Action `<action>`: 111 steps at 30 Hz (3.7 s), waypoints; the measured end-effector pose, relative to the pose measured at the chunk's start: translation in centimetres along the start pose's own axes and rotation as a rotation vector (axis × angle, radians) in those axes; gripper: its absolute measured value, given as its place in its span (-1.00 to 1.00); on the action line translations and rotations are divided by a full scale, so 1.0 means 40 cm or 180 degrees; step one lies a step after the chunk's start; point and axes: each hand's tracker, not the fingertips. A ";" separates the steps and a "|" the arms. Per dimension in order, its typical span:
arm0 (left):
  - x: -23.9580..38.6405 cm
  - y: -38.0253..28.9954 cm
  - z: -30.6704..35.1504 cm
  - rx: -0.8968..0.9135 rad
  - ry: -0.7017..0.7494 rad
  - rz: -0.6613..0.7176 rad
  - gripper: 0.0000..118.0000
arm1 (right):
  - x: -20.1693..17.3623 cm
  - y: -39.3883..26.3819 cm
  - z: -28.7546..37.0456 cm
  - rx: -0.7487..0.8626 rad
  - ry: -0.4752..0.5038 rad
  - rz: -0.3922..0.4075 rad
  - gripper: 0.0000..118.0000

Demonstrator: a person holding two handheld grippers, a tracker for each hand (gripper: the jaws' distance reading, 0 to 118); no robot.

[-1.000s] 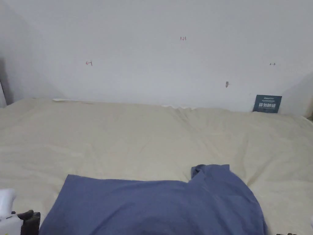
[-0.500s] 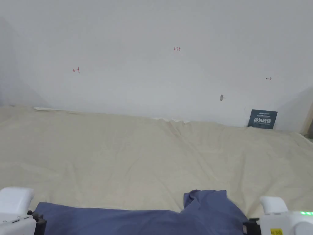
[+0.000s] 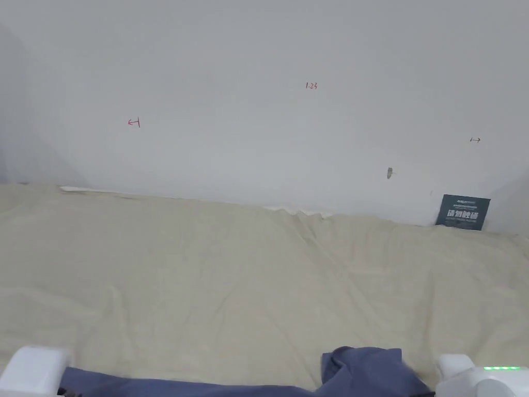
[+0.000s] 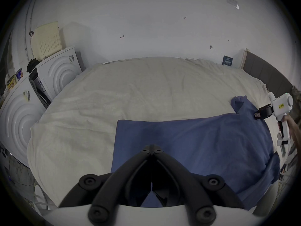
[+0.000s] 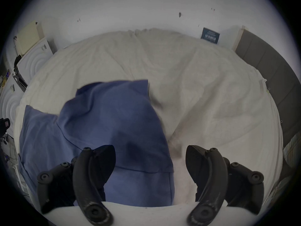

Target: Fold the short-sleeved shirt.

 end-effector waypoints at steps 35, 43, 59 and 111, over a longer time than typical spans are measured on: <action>-0.115 0.128 -0.390 -0.0986 -0.0064 0.0074 0.29 | -0.054 0.001 0.077 0.0082 0.0083 0.0076 -0.96; -0.111 0.165 -0.365 -0.0988 -0.0155 -0.0070 -0.91 | -0.056 0.000 0.116 0.0131 0.0087 0.0106 -0.96; -0.143 0.143 0.066 -0.0200 -0.0240 -0.0094 -0.92 | -0.045 -0.159 0.484 0.0640 0.0133 0.0232 -0.96; -0.392 -0.410 0.330 0.0016 -0.1165 0.1422 -1.00 | -0.479 -0.533 0.460 0.0741 0.1398 0.0048 -1.00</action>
